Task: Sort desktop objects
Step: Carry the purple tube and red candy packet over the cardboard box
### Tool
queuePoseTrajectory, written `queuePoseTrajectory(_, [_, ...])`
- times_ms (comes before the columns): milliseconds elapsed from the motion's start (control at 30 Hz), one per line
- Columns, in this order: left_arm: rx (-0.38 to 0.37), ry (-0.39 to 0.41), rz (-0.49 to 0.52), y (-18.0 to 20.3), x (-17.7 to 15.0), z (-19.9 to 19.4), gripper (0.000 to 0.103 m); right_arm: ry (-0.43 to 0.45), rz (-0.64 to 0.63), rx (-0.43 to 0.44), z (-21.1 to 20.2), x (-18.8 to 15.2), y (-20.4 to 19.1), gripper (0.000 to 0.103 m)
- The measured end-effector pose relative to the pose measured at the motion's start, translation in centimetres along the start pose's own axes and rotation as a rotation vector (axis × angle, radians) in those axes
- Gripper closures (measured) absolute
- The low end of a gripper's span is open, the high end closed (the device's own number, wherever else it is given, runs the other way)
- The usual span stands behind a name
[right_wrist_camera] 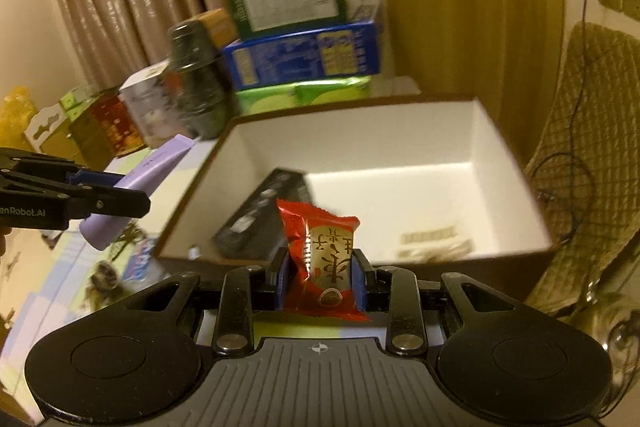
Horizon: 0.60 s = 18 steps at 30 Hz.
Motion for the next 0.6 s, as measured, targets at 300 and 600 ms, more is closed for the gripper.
queuePoseTrajectory(300, [0.005, -0.044, -0.005, 3.3, 2.3, 8.3, 0.075, -0.037, -0.071, -0.017, 3.6, 2.1, 5.7, 0.075])
queuePoseTrajectory(600, [0.054, -0.125, -0.038, 4.2, 2.8, 15.7, 0.075, -0.110, -0.141, -0.013, 9.1, 3.3, 9.0, 0.075])
Point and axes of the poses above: each gripper's, at about its wrist camera, not at the fingertips, and z roughly the way its jaws point, y to its right, x to its top, the point moved 4 cm from there along z, roughly the way its jaws point, and after that the axes turned 14 degrees about y, right-handed, at the moved point
